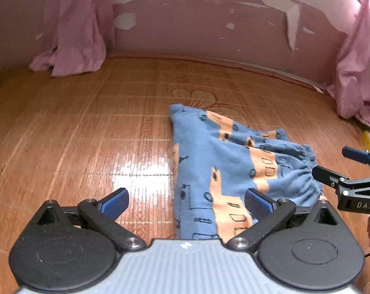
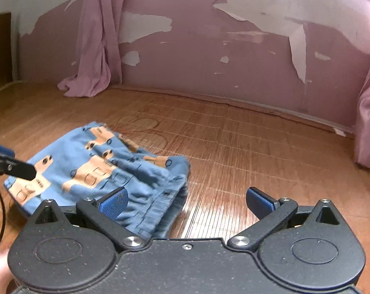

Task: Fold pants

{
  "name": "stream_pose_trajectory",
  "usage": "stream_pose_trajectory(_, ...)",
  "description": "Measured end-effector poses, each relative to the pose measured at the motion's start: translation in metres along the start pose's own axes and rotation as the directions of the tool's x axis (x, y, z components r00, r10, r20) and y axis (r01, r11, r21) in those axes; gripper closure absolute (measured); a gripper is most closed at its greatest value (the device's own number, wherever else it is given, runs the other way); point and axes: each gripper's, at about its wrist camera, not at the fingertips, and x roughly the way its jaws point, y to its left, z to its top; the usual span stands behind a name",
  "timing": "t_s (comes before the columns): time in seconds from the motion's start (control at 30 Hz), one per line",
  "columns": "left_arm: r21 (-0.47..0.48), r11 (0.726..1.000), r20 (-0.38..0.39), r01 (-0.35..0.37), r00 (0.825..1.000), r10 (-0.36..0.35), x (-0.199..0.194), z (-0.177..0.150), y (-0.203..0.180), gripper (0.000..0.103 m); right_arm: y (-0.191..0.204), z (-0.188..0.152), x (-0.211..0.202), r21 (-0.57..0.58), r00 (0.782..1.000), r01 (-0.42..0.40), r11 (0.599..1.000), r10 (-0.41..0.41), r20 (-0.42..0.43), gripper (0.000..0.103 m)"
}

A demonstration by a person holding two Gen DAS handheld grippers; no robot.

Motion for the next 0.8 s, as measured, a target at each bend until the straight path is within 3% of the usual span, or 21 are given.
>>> stream_pose_trajectory(0.13, -0.076, 0.996, -0.028, 0.037, 0.999, -0.039, 0.005, 0.0, 0.015, 0.0, -0.013, 0.004, 0.022, 0.045, 0.996, -0.087, 0.995, 0.087, 0.012, 0.002)
stream_pose_trajectory(0.33, -0.104, 0.991, -0.035, 0.082, 0.996, -0.086, 0.005, -0.005, 0.022, 0.001, -0.025, 0.012, 0.054, 0.081, 0.96, -0.275, 0.958, 0.278, -0.025, 0.018)
stream_pose_trajectory(0.53, -0.126, 0.985, -0.039, 0.114, 0.992, -0.12, 0.004, -0.008, 0.026, 0.002, -0.037, 0.007, 0.064, 0.207, 0.941, -0.329, 0.921, 0.339, -0.011, 0.021)
stream_pose_trajectory(0.73, -0.139, 0.981, -0.054, 0.133, 0.988, -0.142, 0.006, -0.009, 0.029, 0.021, -0.046, 0.001, 0.067, 0.322, 0.917, -0.387, 0.864, 0.399, 0.033, 0.02)
stream_pose_trajectory(0.8, -0.136, 0.982, -0.055, 0.134, 0.988, -0.142, 0.006, -0.009, 0.03, 0.028, -0.046, 0.002, 0.068, 0.323, 0.921, -0.377, 0.868, 0.389, 0.03, 0.029)
